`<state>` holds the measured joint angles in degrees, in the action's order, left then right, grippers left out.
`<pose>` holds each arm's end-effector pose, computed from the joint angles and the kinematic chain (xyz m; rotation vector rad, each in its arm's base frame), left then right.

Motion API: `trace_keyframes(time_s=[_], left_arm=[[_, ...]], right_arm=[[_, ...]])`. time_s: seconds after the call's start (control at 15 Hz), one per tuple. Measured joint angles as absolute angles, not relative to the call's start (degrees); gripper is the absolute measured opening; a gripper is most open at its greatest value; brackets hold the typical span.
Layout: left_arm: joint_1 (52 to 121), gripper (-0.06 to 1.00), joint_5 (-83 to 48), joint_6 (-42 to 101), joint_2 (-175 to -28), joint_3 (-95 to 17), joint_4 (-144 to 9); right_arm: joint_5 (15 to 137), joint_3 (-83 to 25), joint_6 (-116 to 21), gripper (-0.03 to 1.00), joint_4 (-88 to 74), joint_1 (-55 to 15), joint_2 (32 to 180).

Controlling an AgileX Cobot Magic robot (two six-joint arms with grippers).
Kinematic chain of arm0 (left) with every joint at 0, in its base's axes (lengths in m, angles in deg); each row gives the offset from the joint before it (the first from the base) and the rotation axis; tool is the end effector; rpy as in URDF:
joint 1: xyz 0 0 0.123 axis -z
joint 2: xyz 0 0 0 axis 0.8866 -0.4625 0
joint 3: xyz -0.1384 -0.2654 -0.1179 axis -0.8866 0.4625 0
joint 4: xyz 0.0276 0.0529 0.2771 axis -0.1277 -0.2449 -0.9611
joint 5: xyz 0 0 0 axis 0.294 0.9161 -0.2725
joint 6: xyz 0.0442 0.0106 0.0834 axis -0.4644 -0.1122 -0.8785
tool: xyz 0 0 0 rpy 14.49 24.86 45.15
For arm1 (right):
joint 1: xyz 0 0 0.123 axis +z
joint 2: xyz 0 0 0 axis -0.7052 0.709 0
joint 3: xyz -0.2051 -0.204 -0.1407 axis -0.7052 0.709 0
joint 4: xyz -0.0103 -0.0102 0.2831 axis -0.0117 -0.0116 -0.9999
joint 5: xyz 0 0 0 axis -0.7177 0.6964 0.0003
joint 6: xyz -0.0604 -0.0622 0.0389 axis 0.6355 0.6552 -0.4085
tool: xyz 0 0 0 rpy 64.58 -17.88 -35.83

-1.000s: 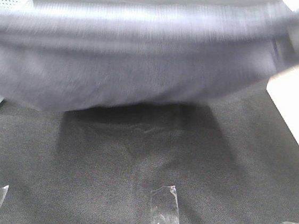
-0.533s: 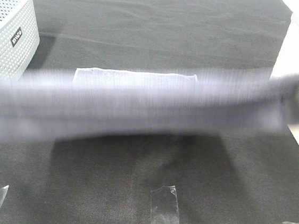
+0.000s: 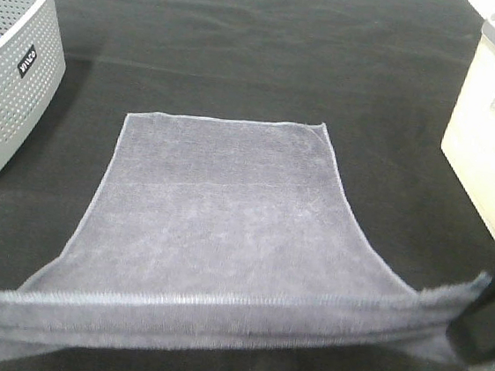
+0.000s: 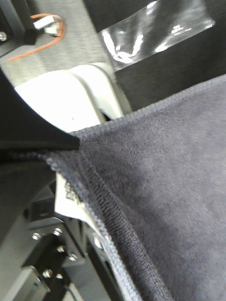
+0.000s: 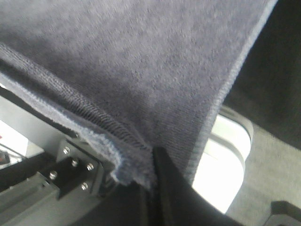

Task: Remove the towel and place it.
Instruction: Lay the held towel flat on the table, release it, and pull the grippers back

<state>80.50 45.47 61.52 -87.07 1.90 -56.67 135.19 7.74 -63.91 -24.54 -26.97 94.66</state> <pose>0.1415 -0.0835 0.2745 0.3055 2.9802 -0.6250 0.1582 0.0911 0.2905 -0.4255 2.9399 0.6610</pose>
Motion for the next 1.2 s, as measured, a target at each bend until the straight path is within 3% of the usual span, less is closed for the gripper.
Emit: trace_keyframes(time_s=[0.6,0.93,1.2], left_arm=[[80.4,0.00,45.6,57.1,-103.2,2.2,-56.8],[87.6,0.00,45.4,56.9,-109.5,2.2,-58.3],[89.2,0.00,44.7,57.3,-115.3,2.2,-58.3]], right_arm=[[134.8,11.6,-58.4,0.02,-25.3,-27.1,112.6],[134.3,11.6,-55.3,0.02,-24.4,-27.1,120.8],[133.4,11.9,-53.1,0.02,-24.9,-27.5,124.7]])
